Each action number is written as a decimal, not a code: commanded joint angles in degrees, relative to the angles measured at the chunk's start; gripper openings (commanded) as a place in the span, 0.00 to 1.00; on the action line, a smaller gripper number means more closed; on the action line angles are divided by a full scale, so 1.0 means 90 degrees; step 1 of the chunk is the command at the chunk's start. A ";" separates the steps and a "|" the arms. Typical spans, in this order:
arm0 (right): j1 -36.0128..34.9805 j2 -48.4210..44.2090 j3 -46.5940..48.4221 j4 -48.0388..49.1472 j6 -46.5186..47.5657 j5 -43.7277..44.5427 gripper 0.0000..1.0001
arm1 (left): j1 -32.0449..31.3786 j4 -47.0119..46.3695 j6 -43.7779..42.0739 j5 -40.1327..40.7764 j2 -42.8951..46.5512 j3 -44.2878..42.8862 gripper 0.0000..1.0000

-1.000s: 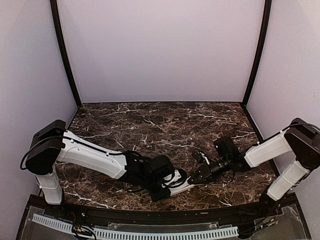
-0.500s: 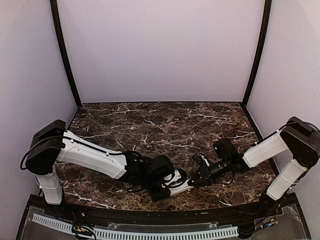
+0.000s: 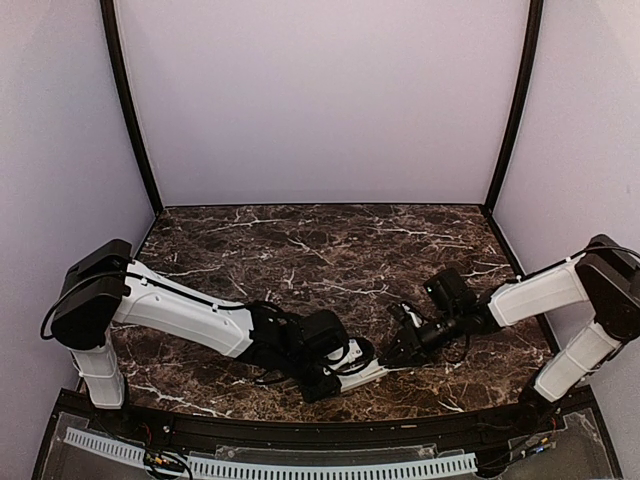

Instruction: Load the batteries into the remote control

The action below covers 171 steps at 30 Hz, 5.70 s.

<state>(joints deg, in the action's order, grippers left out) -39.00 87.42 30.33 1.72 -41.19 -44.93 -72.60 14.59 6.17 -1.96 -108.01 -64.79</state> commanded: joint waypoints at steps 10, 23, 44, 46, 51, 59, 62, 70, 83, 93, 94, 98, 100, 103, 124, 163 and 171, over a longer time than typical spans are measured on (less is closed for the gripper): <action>-0.0188 0.0184 0.0281 -0.0496 0.0162 0.0359 0.15 | -0.0020 0.0376 -0.0076 -0.0291 -0.0148 0.0031 0.21; -0.0451 0.0185 0.0566 -0.0976 0.0270 0.0636 0.16 | -0.0015 0.0362 -0.0103 -0.0314 -0.0153 0.0050 0.21; -0.0593 -0.0050 0.1385 -0.2594 0.0583 0.1479 0.44 | 0.0000 0.0352 -0.0126 -0.0359 -0.0151 0.0055 0.22; -0.0595 -0.0038 0.1485 -0.2792 0.0651 0.1626 0.45 | 0.0000 0.0341 -0.0125 -0.0367 -0.0153 0.0051 0.22; -0.0588 -0.0036 0.1788 -0.3484 0.0834 0.2287 0.44 | 0.0000 0.0342 -0.0129 -0.0374 -0.0148 0.0068 0.22; -0.0598 -0.0011 0.1685 -0.3062 0.0802 0.1825 0.24 | 0.0000 0.0351 -0.0124 -0.0378 -0.0148 0.0064 0.25; -0.0603 0.0048 0.1586 -0.2828 0.0715 0.1713 0.19 | 0.0000 0.0358 -0.0119 -0.0378 -0.0150 0.0064 0.25; -0.0726 0.0387 0.1406 -0.2344 0.0552 0.1643 0.12 | 0.0000 0.0360 -0.0107 -0.0388 -0.0148 0.0058 0.26; -0.0958 0.0793 0.1238 -0.2429 0.0620 0.2416 0.17 | 0.0000 0.0398 -0.0086 -0.0400 -0.0148 0.0049 0.26; -0.1097 0.0463 0.1700 -0.3170 0.0806 0.2897 0.23 | 0.0000 0.0429 -0.0090 -0.0417 -0.0154 0.0044 0.26; -0.1096 0.0438 0.1728 -0.3183 0.0814 0.2843 0.24 | 0.0000 0.0429 -0.0090 -0.0417 -0.0149 0.0047 0.26; -0.1099 0.0272 0.1876 -0.3268 0.0817 0.2727 0.25 | 0.0000 0.0430 -0.0096 -0.0428 -0.0149 0.0048 0.26; -0.1102 0.0199 0.1975 -0.3355 0.0827 0.2758 0.26 | 0.0000 0.0424 -0.0100 -0.0425 -0.0148 0.0051 0.26; -0.1105 0.0143 0.2081 -0.3463 0.0855 0.2794 0.28 | 0.0000 0.0430 -0.0089 -0.0427 -0.0148 0.0051 0.26; -0.1106 0.0197 0.1956 -0.3246 0.0771 0.2712 0.33 | 0.0000 0.0417 -0.0139 -0.0475 -0.0156 0.0051 0.26; -0.0985 -0.0876 0.2948 -0.4287 0.1071 0.2862 0.00 | 0.0000 0.0488 -0.0111 -0.0456 -0.0156 0.0032 0.26; -0.0998 -0.0533 0.1962 -0.2838 0.0597 0.2244 0.00 | 0.0002 0.0482 -0.0127 -0.0465 -0.0148 0.0023 0.26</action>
<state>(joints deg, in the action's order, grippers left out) -48.21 80.05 53.54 -32.29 -32.99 -21.23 -72.47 14.63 5.56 -2.87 -108.03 -64.79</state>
